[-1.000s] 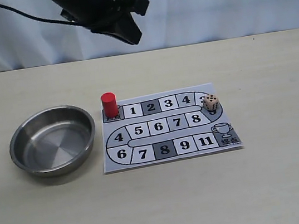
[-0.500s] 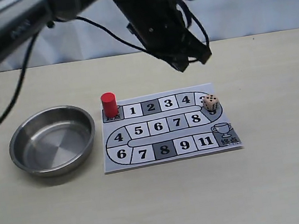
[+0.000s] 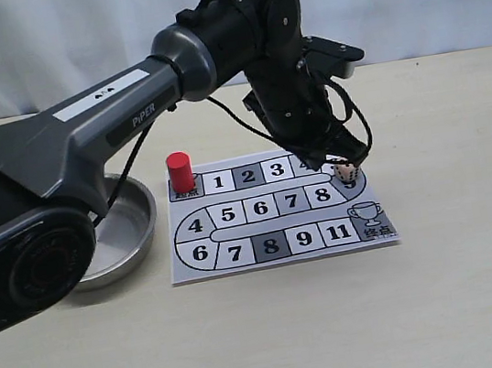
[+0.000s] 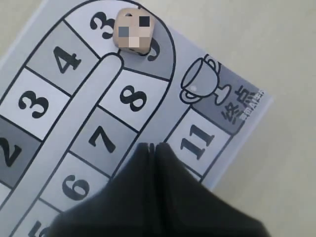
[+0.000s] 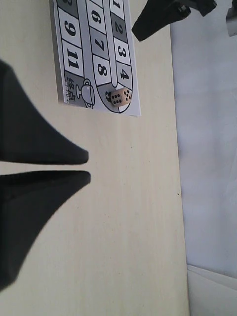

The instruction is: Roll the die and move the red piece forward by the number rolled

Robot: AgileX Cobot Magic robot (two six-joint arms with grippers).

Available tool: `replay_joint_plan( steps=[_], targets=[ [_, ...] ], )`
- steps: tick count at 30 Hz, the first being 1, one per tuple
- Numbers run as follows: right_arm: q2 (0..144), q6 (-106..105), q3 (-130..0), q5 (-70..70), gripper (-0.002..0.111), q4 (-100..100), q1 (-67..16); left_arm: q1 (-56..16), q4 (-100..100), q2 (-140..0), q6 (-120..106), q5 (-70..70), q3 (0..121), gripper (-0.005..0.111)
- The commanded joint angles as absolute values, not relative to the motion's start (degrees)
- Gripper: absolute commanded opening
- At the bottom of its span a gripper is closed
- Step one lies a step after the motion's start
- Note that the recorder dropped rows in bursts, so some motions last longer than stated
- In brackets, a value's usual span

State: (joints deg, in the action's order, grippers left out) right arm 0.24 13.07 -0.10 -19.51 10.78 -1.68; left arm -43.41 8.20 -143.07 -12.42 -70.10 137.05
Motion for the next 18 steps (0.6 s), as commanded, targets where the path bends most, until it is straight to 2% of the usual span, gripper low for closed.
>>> replay_joint_plan(
  steps=[1,10,18],
  targets=[
    [0.0,13.35,0.0,-19.57,0.004,10.72,-1.48,-43.73,9.68,-145.91,-11.72,-69.96,141.23,0.0],
    [0.0,13.35,0.0,-19.57,0.004,10.72,-1.48,-44.0,11.26,-151.53,-9.98,-69.96,148.61,0.0],
    [0.0,13.35,0.0,-19.57,0.004,10.72,-1.48,-44.0,11.0,-152.26,-9.14,-69.08,149.35,0.0]
  ],
)
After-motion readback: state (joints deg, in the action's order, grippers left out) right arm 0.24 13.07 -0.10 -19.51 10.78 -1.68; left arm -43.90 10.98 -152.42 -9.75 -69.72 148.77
